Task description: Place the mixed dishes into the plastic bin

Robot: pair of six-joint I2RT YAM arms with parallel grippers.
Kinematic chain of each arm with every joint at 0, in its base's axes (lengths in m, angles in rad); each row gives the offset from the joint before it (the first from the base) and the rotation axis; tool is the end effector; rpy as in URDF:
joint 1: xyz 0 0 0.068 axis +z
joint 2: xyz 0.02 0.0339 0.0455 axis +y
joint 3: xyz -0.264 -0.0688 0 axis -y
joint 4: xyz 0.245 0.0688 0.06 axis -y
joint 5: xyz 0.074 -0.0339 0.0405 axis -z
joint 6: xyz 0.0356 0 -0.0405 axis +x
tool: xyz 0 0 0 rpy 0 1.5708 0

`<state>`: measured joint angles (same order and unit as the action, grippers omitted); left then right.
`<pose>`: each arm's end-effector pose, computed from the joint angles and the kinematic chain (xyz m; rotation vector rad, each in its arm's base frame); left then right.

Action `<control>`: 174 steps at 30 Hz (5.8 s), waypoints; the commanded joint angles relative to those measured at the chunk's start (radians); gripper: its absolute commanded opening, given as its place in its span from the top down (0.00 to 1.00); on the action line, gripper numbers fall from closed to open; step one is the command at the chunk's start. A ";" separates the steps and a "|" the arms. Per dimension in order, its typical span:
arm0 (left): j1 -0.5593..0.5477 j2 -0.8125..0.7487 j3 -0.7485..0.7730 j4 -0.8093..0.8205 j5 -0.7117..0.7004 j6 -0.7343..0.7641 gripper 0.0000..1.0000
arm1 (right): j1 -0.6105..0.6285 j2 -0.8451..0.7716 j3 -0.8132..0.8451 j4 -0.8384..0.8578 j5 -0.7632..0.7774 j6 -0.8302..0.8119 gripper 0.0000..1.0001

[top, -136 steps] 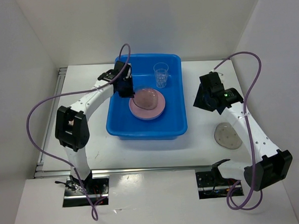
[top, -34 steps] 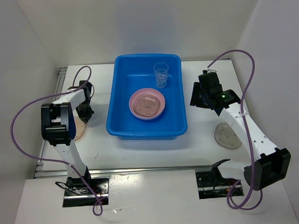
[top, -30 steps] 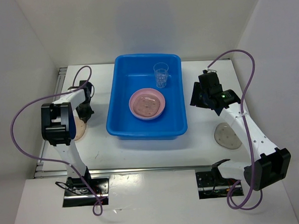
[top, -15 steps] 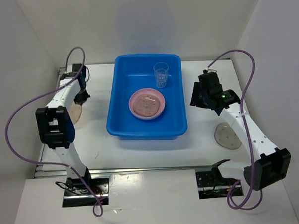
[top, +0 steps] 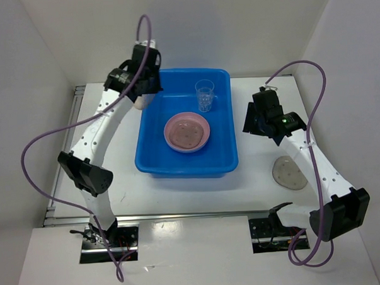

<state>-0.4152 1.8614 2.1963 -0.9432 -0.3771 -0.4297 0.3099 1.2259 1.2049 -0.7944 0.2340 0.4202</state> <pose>0.3669 -0.1474 0.4424 -0.2268 2.1200 -0.0850 0.2420 0.0688 0.3377 0.2396 2.3467 0.0750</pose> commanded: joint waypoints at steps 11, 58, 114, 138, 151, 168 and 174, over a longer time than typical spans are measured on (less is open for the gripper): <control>-0.235 0.088 -0.202 0.102 0.243 0.022 1.00 | 0.009 -0.029 0.113 -0.075 0.079 0.057 0.48; 0.073 -0.228 -0.538 0.313 0.328 -0.006 0.24 | -0.160 0.328 0.142 -0.370 0.274 0.155 0.41; 0.073 -0.220 -0.770 0.334 0.299 -0.034 0.23 | -0.299 0.764 0.200 -0.388 0.326 0.200 0.99; 0.073 -0.310 -0.827 0.365 0.191 -0.015 0.23 | 0.388 0.552 0.734 -0.077 -0.044 0.002 0.99; 0.073 -0.418 -0.908 0.366 0.216 -0.078 0.23 | 0.406 0.656 0.654 0.135 -0.291 0.025 0.99; 0.073 -0.504 -0.791 0.319 0.199 -0.057 0.17 | 0.406 0.863 0.782 0.026 -0.136 0.065 0.71; 0.073 -0.485 -0.791 0.328 0.190 -0.047 0.00 | 0.406 0.769 0.846 0.047 -0.157 0.055 0.51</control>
<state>-0.3481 1.3746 1.3766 -0.6285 -0.1772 -0.4965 0.7094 2.0758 1.9594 -0.7536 0.0677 0.4786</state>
